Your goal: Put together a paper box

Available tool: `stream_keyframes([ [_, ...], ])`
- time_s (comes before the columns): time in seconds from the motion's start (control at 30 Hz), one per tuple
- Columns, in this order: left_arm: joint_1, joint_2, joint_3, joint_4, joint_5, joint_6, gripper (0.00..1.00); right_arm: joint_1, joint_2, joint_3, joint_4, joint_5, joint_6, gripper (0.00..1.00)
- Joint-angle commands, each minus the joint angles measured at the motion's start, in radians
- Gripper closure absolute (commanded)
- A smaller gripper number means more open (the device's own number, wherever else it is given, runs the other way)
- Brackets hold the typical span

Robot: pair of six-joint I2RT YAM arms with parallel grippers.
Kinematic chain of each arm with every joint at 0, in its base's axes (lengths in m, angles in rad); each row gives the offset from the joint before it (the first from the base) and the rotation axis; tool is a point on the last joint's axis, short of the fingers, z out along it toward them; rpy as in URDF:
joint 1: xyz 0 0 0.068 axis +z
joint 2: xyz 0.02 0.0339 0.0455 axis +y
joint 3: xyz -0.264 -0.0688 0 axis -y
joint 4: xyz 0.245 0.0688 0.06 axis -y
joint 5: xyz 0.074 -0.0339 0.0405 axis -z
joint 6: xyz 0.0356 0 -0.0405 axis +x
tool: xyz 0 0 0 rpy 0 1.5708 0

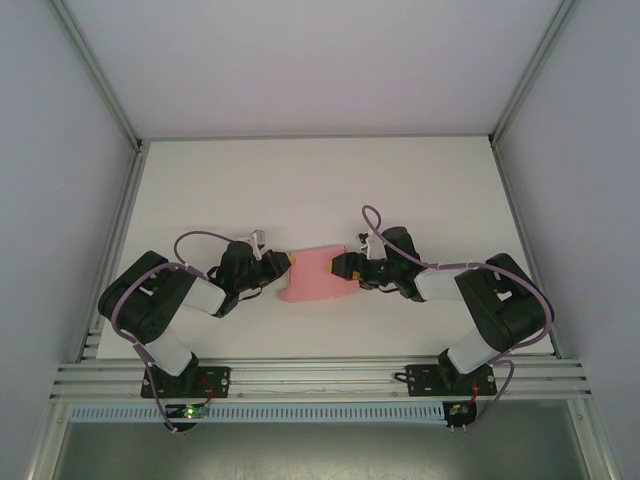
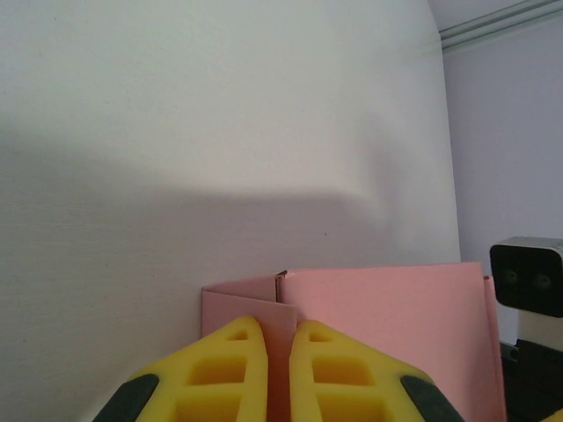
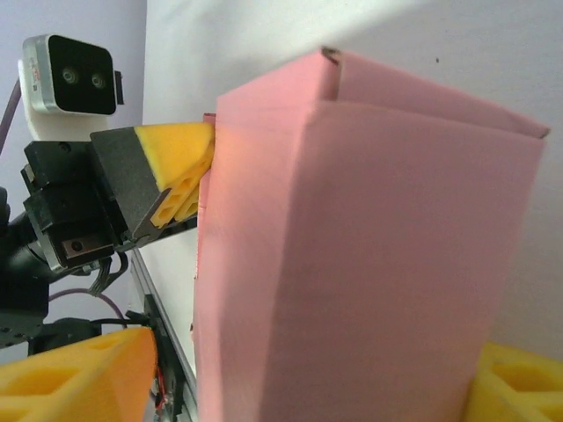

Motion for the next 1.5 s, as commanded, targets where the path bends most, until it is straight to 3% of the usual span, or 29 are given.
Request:
stream_keyframes([
  [0.0,0.011,0.026,-0.011,-0.008,0.016,0.012,1.00,0.009,-0.024,-0.003,0.054,-0.036,0.006,0.34],
  [0.23,0.009,-0.023,-0.003,-0.003,0.043,0.033,0.95,0.009,-0.057,-0.016,0.066,-0.035,0.027,0.53],
  [0.33,0.008,-0.068,0.022,-0.083,0.035,0.070,0.84,0.009,-0.076,-0.016,0.068,-0.035,0.039,0.58],
  [0.43,0.009,-0.117,0.037,-0.147,0.027,0.116,0.51,0.008,-0.099,-0.020,0.068,-0.035,0.048,0.59],
  [0.53,0.009,-0.191,0.066,-0.241,0.016,0.175,0.00,0.002,-0.121,-0.023,0.056,-0.032,0.061,0.59],
  [0.67,0.003,-0.337,0.136,-0.453,-0.022,0.320,0.00,-0.011,-0.152,-0.010,0.012,-0.035,0.068,0.59],
  [0.83,-0.038,-0.526,0.237,-0.743,-0.156,0.567,0.00,-0.030,-0.185,0.006,-0.054,-0.031,0.085,0.59],
  [1.0,-0.059,-0.637,0.258,-0.803,-0.076,0.792,0.00,-0.059,-0.194,0.031,-0.103,-0.044,0.117,0.57],
  [1.13,-0.118,-0.628,0.292,-0.855,0.064,0.967,0.00,-0.087,-0.179,0.052,-0.102,-0.085,0.154,0.59],
  [1.3,-0.280,-0.512,0.419,-1.073,-0.056,1.201,0.00,-0.113,-0.179,0.071,-0.100,-0.122,0.194,0.61],
  [1.4,-0.317,-0.461,0.468,-1.077,-0.014,1.245,0.00,-0.129,-0.166,0.086,-0.117,-0.134,0.200,0.61],
  [1.47,-0.336,-0.442,0.484,-1.079,-0.042,1.284,0.00,-0.141,-0.154,0.092,-0.116,-0.144,0.226,0.61],
])
